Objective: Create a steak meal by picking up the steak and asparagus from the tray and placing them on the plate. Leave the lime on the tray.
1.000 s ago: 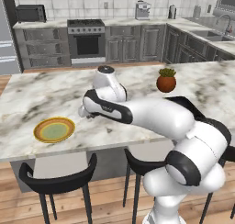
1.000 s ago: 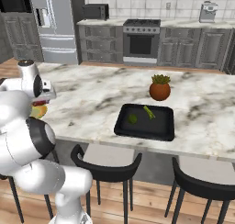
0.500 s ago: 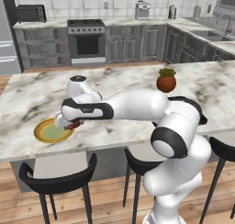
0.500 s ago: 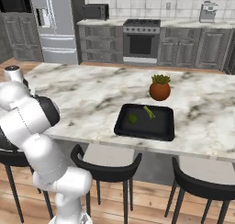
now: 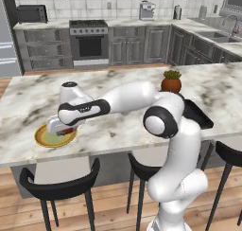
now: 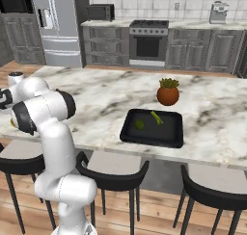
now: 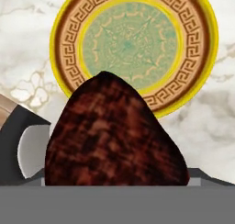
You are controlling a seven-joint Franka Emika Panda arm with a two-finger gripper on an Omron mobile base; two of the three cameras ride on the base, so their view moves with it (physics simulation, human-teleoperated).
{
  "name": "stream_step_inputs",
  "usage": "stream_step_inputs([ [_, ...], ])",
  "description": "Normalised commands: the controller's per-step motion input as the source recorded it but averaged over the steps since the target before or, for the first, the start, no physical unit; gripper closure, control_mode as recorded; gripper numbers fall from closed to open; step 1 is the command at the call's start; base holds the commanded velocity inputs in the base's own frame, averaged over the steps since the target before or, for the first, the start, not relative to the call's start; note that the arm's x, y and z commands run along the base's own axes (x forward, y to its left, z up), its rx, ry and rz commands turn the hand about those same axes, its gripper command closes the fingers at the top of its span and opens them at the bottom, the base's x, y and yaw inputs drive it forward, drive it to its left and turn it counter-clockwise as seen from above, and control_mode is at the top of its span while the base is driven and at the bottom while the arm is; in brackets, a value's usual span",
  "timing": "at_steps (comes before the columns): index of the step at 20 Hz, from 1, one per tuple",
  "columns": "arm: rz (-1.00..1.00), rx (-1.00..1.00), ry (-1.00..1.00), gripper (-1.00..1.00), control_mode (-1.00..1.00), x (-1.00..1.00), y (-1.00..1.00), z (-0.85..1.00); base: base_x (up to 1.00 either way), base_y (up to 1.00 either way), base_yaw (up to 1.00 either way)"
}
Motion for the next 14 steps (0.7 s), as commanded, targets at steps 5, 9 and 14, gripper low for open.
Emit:
stream_step_inputs([
  [5,0.00,0.00,0.00,1.00,-1.00,0.48,0.20,-0.32,0.00,0.00,0.00],
  [9,0.00,0.00,0.00,1.00,-1.00,0.41,0.12,-0.47,0.00,0.00,0.00],
  [14,0.00,0.00,0.00,1.00,-1.00,0.36,0.00,-0.44,0.00,0.00,0.00],
])
